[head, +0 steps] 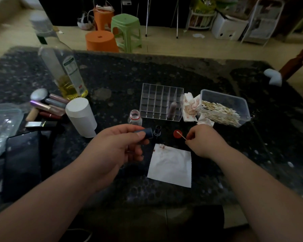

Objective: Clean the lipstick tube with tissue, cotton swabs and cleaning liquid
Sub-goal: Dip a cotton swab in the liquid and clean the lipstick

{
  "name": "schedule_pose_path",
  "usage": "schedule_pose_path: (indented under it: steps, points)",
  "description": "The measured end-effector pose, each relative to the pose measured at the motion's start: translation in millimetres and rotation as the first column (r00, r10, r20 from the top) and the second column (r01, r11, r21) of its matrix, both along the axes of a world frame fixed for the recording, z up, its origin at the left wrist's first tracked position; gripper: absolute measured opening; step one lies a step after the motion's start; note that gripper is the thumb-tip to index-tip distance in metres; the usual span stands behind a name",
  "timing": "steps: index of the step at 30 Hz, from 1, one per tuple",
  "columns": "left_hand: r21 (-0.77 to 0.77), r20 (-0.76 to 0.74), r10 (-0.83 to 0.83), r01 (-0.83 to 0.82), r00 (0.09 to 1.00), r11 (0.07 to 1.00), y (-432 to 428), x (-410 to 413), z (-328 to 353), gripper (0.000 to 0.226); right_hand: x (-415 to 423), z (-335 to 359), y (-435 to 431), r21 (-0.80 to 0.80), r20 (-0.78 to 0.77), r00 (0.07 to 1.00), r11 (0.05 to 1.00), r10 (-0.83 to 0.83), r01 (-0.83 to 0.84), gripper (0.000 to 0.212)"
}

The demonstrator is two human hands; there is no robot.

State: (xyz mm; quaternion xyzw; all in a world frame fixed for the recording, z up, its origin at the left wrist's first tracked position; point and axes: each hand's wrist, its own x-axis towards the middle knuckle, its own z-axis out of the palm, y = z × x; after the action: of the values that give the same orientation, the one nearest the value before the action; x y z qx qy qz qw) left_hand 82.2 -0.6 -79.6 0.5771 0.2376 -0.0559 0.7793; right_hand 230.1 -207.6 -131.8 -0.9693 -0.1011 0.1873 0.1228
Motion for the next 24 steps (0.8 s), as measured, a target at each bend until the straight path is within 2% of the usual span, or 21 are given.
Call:
schedule_pose_path:
  steps: [5, 7, 10, 12, 15, 17, 19, 24]
  points:
    - [-0.011, -0.006, 0.045, -0.045, 0.999, 0.999, 4, 0, 1, 0.015, -12, 10, 8, 0.092, 0.088, 0.996, 0.995, 0.016, -0.024, 0.016]
    - [-0.015, -0.018, 0.070, -0.071, 0.997, 0.997, 4, 0, 1, 0.013, -23, 14, 15, 0.119, 0.024, 0.997, 0.990, 0.077, -0.080, 0.023]
    - [-0.020, -0.024, 0.088, -0.089, 0.996, 0.996, 3, -1, 3, 0.013, -38, 9, 27, -0.019, -0.049, 0.980, 0.981, 0.193, -0.194, 0.038]
    - [-0.013, -0.030, 0.082, -0.082, 0.996, 0.997, 3, -2, 2, 0.013, -40, 2, 34, -0.062, -0.059, 0.985, 0.984, 0.164, -0.167, 0.042]
    - [0.034, -0.048, 0.061, -0.059, 0.997, 0.998, 3, -4, 1, 0.013, -39, -5, 39, -0.060, -0.120, 0.989, 0.994, 0.083, -0.091, 0.034]
    - [0.072, -0.062, 0.032, -0.028, 0.998, 0.997, 3, -5, -1, 0.013, -39, -1, 39, -0.038, -0.183, 0.979, 0.995, 0.088, -0.096, 0.018]
    - [0.118, -0.084, -0.037, 0.046, 0.996, 0.992, 6, -6, -4, 0.013, -43, 12, 37, 0.051, -0.215, 0.968, 0.991, 0.132, -0.124, 0.004]
    - [0.153, -0.040, -0.250, 0.253, 0.967, 0.955, 10, -14, -9, 0.022, -62, 60, 27, 0.429, -0.165, 0.963, 0.894, 0.215, -0.126, 0.011]
